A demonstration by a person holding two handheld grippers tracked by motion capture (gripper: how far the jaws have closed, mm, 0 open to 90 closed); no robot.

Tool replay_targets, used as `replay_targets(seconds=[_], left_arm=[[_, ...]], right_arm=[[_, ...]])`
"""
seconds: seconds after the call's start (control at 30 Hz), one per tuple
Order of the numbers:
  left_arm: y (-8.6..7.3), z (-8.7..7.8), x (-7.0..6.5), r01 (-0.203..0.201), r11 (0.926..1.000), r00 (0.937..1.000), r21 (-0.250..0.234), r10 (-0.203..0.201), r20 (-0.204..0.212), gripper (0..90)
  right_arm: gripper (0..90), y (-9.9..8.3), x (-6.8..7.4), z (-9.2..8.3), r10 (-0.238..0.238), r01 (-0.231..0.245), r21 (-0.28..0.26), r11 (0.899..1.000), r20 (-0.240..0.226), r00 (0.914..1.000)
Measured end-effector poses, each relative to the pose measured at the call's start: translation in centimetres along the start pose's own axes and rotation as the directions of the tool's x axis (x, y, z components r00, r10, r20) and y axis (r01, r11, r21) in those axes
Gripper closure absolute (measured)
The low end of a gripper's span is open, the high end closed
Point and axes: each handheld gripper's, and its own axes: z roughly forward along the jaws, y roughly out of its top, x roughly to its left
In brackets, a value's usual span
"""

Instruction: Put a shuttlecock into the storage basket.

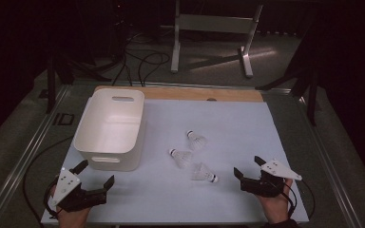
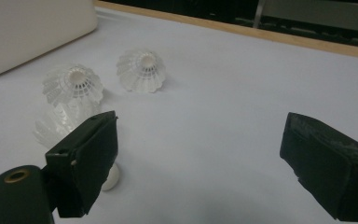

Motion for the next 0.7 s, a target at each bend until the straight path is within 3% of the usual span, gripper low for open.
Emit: replay_targets(seconds=[0.23, 0.37, 0.7], left_arm=[[-0.5, 0.31, 0.26, -0.011, 0.9999, 0.9999, -0.002, 0.011, -0.009, 0.0], [-0.59, 0.63, 0.23, -0.038, 0.9993, 0.9986, 0.004, 0.038, -0.037, 0.0], [-0.65, 0.6, 0.61, -0.011, 0.9999, 0.9984, -0.005, 0.011, -0.056, 0.0]], right_arm=[[11.4, 0.04, -0.3, -0.3, 0.012, -0.012, -0.016, 1.0, 0.011, 0.9999], [11.3, -0.06, -0.3, -0.14, 0.02, -0.02, -0.013, 1.0, 0.006, 0.9998], [12.3, 0.42, -0.18, -0.03, 0.034, -0.034, -0.002, 0.999, -0.001, 0.9994]])
